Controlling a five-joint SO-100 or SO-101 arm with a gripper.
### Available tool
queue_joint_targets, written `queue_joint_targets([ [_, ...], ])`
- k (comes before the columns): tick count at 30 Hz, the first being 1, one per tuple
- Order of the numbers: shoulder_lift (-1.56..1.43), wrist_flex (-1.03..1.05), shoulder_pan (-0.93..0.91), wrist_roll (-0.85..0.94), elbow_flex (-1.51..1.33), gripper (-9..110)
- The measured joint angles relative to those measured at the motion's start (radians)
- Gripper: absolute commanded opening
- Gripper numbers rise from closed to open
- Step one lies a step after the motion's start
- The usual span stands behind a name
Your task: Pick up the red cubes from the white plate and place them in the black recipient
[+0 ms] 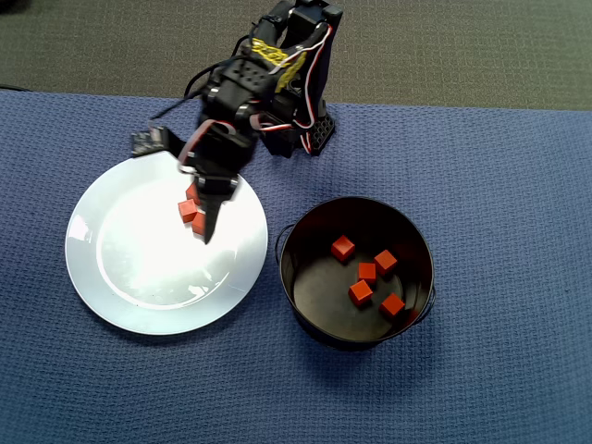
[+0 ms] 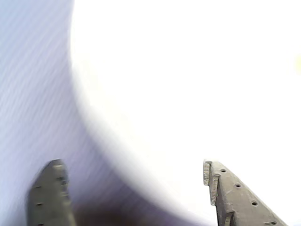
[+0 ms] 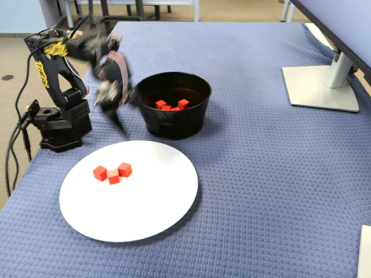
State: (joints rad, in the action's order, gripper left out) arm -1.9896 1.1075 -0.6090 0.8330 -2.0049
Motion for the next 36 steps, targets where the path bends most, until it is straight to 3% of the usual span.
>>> queue_joint_targets([
  [5, 0.000, -0.167, -0.179, 0.222, -0.150, 26],
  [14, 0.048, -0.235, -0.213, 0.213, -0.192, 21],
  [29, 0.078, 0.005, -0.161, -0.411, -0.117, 22],
  [36, 0.129, -0.003, -0.120, -0.528, -0.097, 21],
])
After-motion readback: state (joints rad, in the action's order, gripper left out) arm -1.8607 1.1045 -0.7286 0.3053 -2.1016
